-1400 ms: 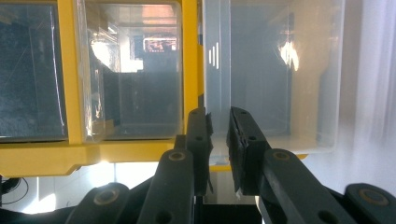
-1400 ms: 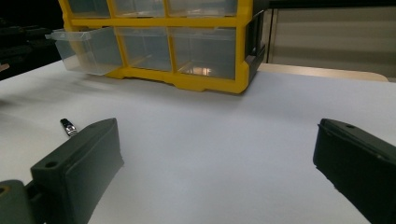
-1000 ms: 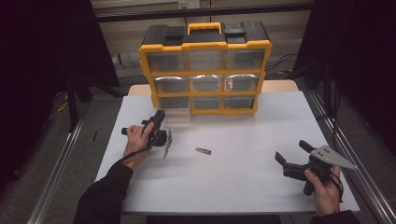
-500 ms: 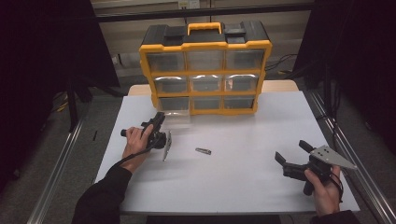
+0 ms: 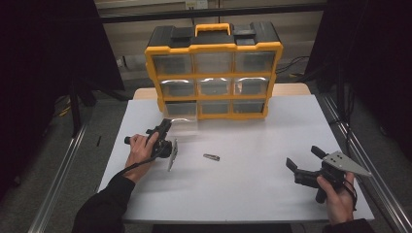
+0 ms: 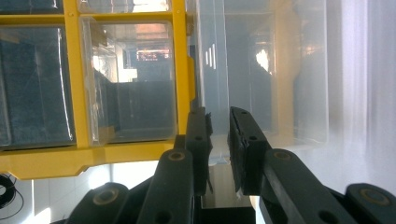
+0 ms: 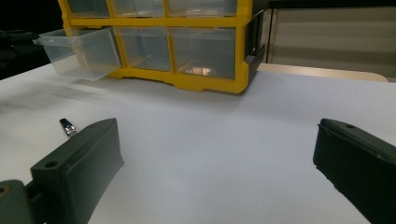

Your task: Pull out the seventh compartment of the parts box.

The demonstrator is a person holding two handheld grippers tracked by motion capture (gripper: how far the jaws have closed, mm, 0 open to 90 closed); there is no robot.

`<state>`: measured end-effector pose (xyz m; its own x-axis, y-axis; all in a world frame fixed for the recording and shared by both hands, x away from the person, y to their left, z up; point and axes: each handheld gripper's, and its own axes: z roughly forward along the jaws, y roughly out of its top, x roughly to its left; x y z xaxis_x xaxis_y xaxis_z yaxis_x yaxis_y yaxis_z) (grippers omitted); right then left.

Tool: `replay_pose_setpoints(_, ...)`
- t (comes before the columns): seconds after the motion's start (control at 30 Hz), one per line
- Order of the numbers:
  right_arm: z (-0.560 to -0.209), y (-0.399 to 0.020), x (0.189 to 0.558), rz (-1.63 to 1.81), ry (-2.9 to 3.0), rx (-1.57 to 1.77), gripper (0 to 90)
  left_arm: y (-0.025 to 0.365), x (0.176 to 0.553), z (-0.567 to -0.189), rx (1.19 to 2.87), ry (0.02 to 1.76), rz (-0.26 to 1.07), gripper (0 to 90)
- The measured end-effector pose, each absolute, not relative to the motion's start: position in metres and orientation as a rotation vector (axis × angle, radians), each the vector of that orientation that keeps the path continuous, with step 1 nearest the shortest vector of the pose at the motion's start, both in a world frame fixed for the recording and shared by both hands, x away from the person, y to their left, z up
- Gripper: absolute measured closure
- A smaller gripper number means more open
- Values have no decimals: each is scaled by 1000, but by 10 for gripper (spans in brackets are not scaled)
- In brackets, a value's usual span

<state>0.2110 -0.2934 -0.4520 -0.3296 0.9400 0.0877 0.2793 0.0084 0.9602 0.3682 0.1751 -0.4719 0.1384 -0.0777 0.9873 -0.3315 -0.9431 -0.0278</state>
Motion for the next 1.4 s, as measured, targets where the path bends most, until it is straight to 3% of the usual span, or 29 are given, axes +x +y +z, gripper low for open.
replay_pose_setpoints(0.93, -452, -293, 211, 1348, 1664, 1265, 7, 178, 366, -471, 2205, -350, 1858, 780)
replay_pose_setpoints(1.4, -452, -292, 211, 1347, 1662, 1266, 7, 174, 367, -476, 2154, -239, 1751, 596)
